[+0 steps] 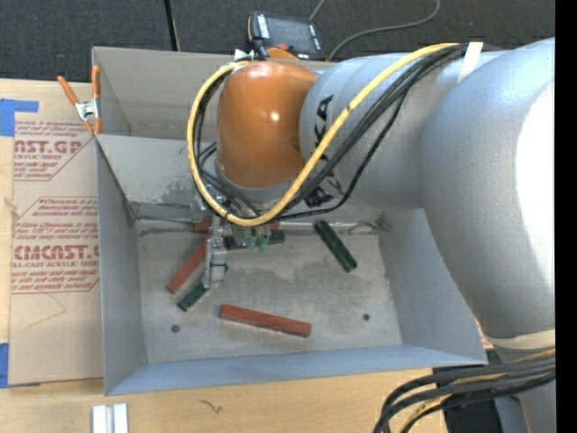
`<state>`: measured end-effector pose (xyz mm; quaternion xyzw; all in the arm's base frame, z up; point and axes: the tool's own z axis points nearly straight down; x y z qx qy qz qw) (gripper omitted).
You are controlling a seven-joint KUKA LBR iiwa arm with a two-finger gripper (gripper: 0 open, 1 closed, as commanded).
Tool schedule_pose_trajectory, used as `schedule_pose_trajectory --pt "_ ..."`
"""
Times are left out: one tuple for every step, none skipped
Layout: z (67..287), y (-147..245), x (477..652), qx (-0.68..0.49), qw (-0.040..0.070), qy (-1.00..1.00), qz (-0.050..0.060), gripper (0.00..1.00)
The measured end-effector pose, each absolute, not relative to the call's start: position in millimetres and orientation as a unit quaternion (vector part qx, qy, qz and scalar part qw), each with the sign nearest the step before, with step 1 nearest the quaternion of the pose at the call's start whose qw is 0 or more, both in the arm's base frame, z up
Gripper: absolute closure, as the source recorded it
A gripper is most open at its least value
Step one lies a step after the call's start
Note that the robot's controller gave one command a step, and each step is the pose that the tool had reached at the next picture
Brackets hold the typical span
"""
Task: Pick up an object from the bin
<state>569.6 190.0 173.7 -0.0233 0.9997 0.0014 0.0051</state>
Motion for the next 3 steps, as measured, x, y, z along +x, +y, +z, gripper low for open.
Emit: schedule_pose_trajectory --pt "67 185 559.3 -0.165 -0.002 0.986 0.000 0.00" --pt "69 186 560.7 -0.165 0.000 0.986 0.001 1.00" --pt "221 182 559.9 -0.200 0.006 0.980 0.001 1.00"
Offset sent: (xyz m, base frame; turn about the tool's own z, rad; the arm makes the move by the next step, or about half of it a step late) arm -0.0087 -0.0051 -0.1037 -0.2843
